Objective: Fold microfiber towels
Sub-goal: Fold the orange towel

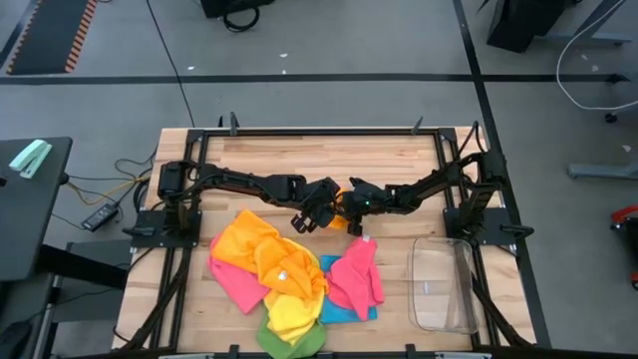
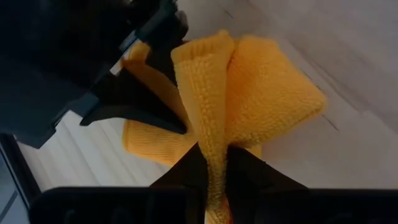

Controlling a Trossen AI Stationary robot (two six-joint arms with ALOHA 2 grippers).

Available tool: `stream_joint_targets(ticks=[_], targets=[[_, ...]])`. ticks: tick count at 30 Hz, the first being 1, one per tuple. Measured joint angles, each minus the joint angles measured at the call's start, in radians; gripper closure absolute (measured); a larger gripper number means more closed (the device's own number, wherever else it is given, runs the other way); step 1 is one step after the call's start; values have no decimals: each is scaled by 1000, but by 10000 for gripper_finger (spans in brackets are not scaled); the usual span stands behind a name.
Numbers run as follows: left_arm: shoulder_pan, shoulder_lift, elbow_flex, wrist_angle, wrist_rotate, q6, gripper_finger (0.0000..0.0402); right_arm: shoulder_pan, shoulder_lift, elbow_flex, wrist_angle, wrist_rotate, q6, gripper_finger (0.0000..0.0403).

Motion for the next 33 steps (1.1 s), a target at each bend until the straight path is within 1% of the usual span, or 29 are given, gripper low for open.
stream_joint_targets(ticks=[5, 9, 12, 18, 21, 25, 28, 33], targets=[[0, 29, 0, 46, 0, 3, 360, 4, 0, 0, 3, -7, 2, 266], [-7, 44, 0, 85, -2, 50, 359, 4, 1, -1, 6, -10, 0, 266], [-8, 45, 0, 84, -2, 68, 357, 4, 1, -2, 7, -13, -1, 266], [-5, 46, 0, 92, -1, 19, 356, 4, 1, -1, 7, -13, 0, 266], [-5, 46, 0, 94, -1, -11, 341, 4, 1, -1, 7, -12, 0, 266], [-5, 46, 0, 94, 0, -14, 305, 4, -14, -2, -8, -13, 1, 266], [-5, 46, 0, 96, 0, -37, 283, 5, -44, -3, -49, -17, 3, 266], [-5, 47, 0, 98, 0, -63, 263, 5, -106, -3, -105, -8, 19, 266]])
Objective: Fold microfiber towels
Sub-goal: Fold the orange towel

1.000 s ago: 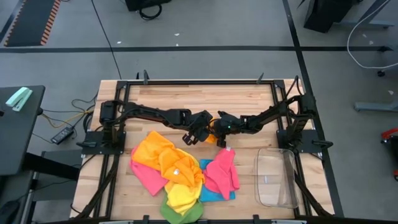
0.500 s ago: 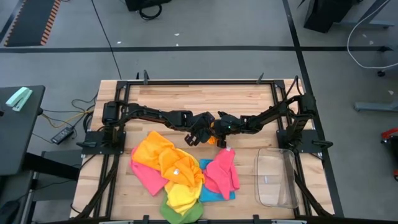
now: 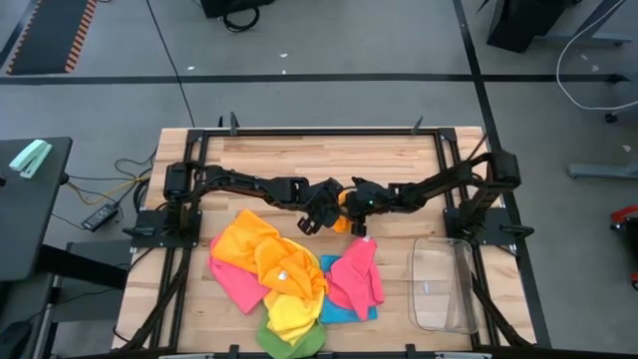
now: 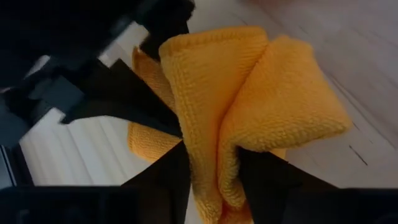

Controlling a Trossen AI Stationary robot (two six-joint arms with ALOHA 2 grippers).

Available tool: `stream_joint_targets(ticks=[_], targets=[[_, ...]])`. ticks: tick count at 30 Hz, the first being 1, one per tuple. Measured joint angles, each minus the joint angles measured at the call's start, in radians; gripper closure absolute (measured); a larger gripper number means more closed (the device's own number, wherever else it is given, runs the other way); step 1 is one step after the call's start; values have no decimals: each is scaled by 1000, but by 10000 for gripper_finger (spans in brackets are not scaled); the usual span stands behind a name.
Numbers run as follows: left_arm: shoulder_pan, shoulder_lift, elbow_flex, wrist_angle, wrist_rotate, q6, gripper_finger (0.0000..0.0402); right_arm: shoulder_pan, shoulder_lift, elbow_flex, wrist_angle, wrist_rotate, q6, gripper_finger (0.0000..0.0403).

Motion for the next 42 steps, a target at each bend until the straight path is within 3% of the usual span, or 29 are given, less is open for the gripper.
stream_joint_targets(ticks=[4, 17, 20, 24, 29, 42], targets=[[0, 0, 0, 11, 0, 3, 266, 0, -43, 0, -61, 27, 5, 266], [0, 1, 0, 21, 26, 6, 290, -45, -194, 1, -289, 266, 14, 266], [0, 1, 0, 26, 26, 11, 288, -95, -177, -1, -286, 265, 17, 266], [0, 1, 0, 37, 26, 11, 291, -136, -111, -2, -284, 189, 26, 266], [0, 1, 0, 36, 27, 12, 296, -111, -55, -1, -266, 157, 33, 266], [6, 1, 0, 105, 27, 62, 303, -40, -53, -1, -253, 135, 59, 266]])
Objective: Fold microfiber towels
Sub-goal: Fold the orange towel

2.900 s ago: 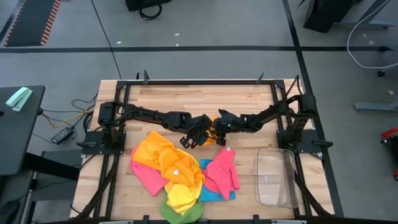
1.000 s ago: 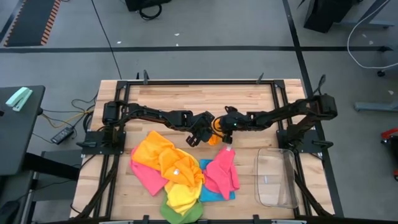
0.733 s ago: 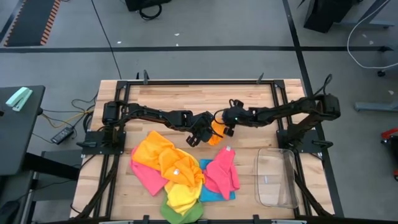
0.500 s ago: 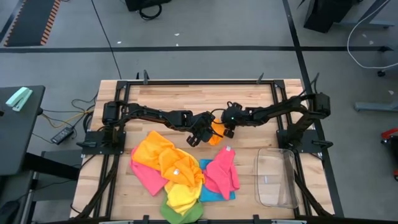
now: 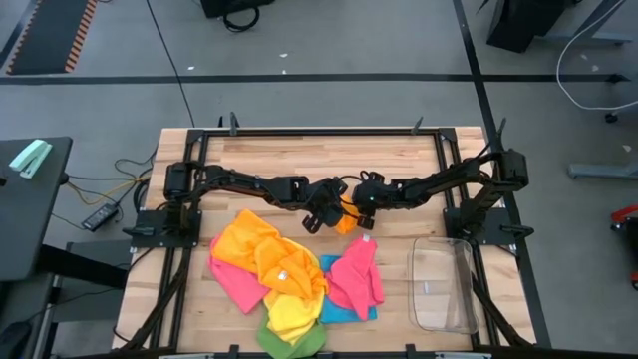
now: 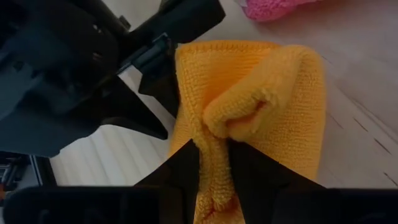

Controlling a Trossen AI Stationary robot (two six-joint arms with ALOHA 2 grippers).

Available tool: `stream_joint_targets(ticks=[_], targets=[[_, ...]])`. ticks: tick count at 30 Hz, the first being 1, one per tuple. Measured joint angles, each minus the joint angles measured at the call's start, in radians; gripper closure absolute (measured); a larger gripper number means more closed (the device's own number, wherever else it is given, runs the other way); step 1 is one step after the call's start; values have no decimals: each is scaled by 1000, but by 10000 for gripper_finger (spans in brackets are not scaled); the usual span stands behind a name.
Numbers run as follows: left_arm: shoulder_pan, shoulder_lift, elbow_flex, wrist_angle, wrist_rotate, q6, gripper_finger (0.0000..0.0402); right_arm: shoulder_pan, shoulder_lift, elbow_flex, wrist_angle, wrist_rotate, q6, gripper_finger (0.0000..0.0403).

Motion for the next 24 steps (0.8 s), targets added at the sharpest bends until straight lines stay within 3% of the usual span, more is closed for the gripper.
stream_joint_targets(ticks=[9, 16, 24], targets=[[6, 91, -1, 90, -28, -10, 309, 19, 1, 0, 8, -38, -15, 266], [8, 94, -1, 163, -65, -61, 319, 30, 1, 0, 14, -57, -27, 266], [-1, 64, -1, 101, -161, -122, 291, 31, -6, 0, -9, -36, -32, 266]])
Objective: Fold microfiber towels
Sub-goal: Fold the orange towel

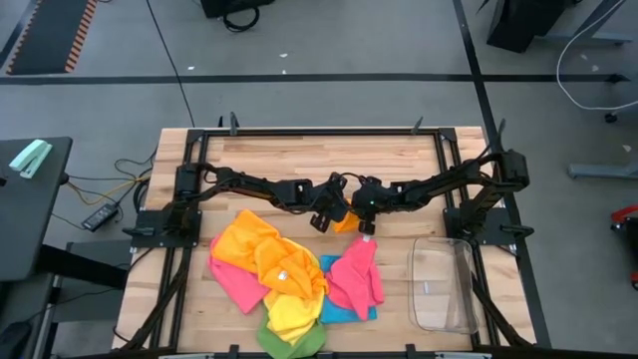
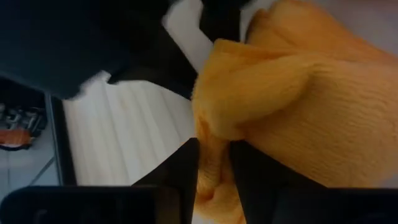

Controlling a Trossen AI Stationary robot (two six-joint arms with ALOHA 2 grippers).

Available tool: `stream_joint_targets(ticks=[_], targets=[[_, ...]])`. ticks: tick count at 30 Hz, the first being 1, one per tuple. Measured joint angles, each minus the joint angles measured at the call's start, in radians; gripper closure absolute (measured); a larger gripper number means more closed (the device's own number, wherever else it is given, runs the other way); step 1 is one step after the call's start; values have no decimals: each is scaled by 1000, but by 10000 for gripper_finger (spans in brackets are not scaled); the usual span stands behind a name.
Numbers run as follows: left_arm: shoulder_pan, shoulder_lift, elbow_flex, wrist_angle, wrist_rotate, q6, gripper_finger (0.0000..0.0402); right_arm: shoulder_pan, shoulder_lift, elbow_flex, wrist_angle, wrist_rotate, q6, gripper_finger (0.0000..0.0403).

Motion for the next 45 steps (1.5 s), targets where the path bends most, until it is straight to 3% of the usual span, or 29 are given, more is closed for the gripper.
stream_joint_targets(ticks=[6, 10, 18, 29, 38, 45], targets=[[-11, -21, 1, -48, 106, 7, 272, -1, -28, 2, -29, 7, -17, 266], [-11, -21, 1, -47, 108, 29, 273, -1, -34, 1, -31, 8, -16, 266], [-10, -15, 1, 33, 169, -164, 296, 0, -30, 1, -5, 8, 1, 266], [-10, -95, 1, -46, 152, -208, 327, -1, -67, 2, -42, 62, -2, 266], [-10, -145, 0, -350, 163, -228, 334, -1, -74, 0, -39, 60, 3, 266], [-5, -87, 1, -248, 164, -280, 325, -1, -74, 0, -23, 37, 0, 266]])
